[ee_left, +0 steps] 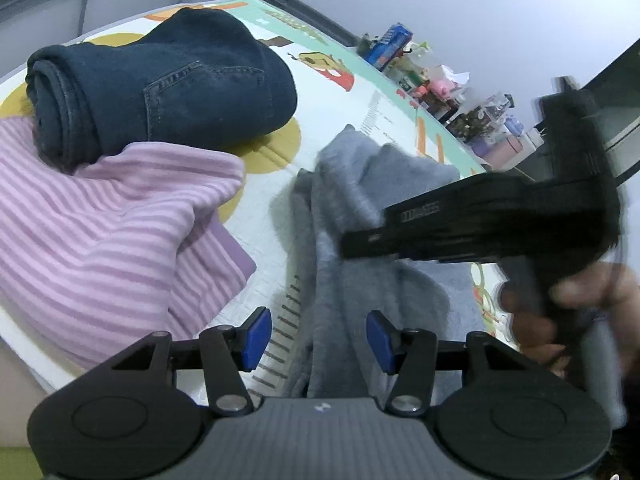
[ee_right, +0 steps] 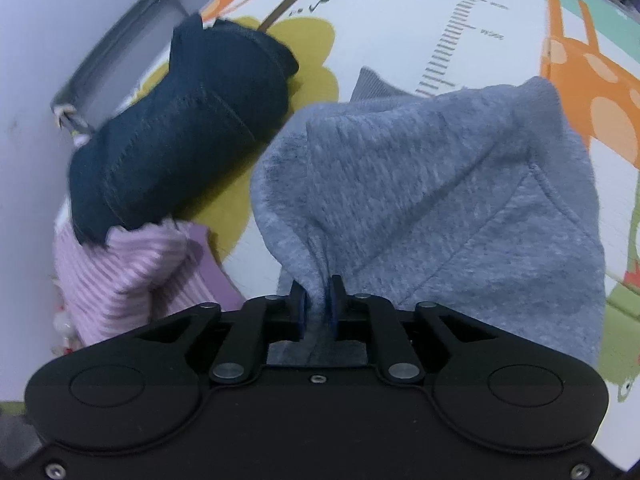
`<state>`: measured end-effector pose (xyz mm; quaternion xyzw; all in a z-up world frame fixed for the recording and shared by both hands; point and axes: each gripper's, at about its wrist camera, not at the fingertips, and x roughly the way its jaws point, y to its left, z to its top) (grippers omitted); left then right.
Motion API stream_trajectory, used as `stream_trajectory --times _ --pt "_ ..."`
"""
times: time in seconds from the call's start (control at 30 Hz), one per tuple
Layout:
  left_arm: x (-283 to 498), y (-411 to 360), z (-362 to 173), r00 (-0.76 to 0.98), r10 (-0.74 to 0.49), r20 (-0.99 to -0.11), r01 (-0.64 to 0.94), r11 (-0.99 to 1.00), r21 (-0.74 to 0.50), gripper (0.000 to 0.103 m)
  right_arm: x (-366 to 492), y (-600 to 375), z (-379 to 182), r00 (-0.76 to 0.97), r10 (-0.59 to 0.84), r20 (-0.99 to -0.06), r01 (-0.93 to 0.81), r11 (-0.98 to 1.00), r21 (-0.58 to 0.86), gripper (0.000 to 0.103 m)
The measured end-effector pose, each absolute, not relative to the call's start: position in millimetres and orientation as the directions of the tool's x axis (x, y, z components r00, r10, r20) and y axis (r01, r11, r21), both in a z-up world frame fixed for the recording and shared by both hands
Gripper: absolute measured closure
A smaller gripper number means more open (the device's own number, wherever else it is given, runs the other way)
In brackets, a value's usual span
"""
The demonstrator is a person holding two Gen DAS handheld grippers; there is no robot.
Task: Fold clothes
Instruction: 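Lower the folded side and open the right gripper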
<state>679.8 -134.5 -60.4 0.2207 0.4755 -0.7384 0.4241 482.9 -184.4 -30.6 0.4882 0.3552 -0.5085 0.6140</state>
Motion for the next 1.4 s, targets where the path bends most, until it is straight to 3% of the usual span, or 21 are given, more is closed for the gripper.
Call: stream_trajectory --times 0.17,0.4,0.47,0.53,0.73,0.87,1.0,1.07,1.13,1.27,1.4 --pt "674 -129 -53 -0.577 -0.413 -0.705 0.815 -0.234 -0.53 0.044 494 -187 -34 0.213 -0.258 -0.942 0.977 0.059 0.205 0.078" --pt "648 -123 -44 -0.569 -0.409 -0.713 0.821 -0.318 -0.473 0.043 483 -197 22 0.269 -0.325 -0.906 0.963 0.102 0.249 0.077" --pt "638 -124 -41 -0.541 -0.421 -0.728 0.838 -0.337 -0.429 0.043 486 -206 38 0.243 -0.359 -0.901 0.969 0.127 0.211 0.076" --pt "630 -124 -39 -0.519 -0.435 -0.736 0.85 -0.357 -0.387 0.043 492 -218 51 0.214 -0.377 -0.901 0.974 0.149 0.169 0.063" --pt "615 -128 -42 -0.537 -0.416 -0.733 0.833 -0.396 -0.386 0.045 529 -259 49 0.088 -0.358 -0.93 0.965 0.264 -0.011 0.061" --pt "613 -131 -53 -0.548 -0.383 -0.744 0.826 -0.386 -0.41 0.046 559 -283 24 -0.041 -0.328 -0.944 0.92 0.357 -0.164 0.058" --pt "612 -130 -62 -0.555 -0.361 -0.75 0.822 -0.375 -0.428 0.046 579 -289 -9 -0.111 -0.268 -0.957 0.862 0.454 -0.227 0.055" --pt "614 -131 -65 -0.557 -0.357 -0.75 0.821 -0.371 -0.433 0.046 586 -287 -24 -0.155 -0.257 -0.954 0.826 0.495 -0.268 0.058" --pt "615 -131 -67 -0.559 -0.354 -0.75 0.82 -0.368 -0.438 0.046 589 -282 -37 -0.18 -0.255 -0.95 0.799 0.526 -0.292 0.077" --pt "617 -133 -71 -0.563 -0.351 -0.748 0.818 -0.363 -0.445 0.045 580 -271 -38 -0.164 -0.288 -0.944 0.789 0.535 -0.301 0.086" --pt "616 -133 -71 -0.562 -0.345 -0.751 0.817 -0.375 -0.439 0.044 546 -275 -5 -0.071 -0.317 -0.946 0.905 0.377 -0.195 0.089"
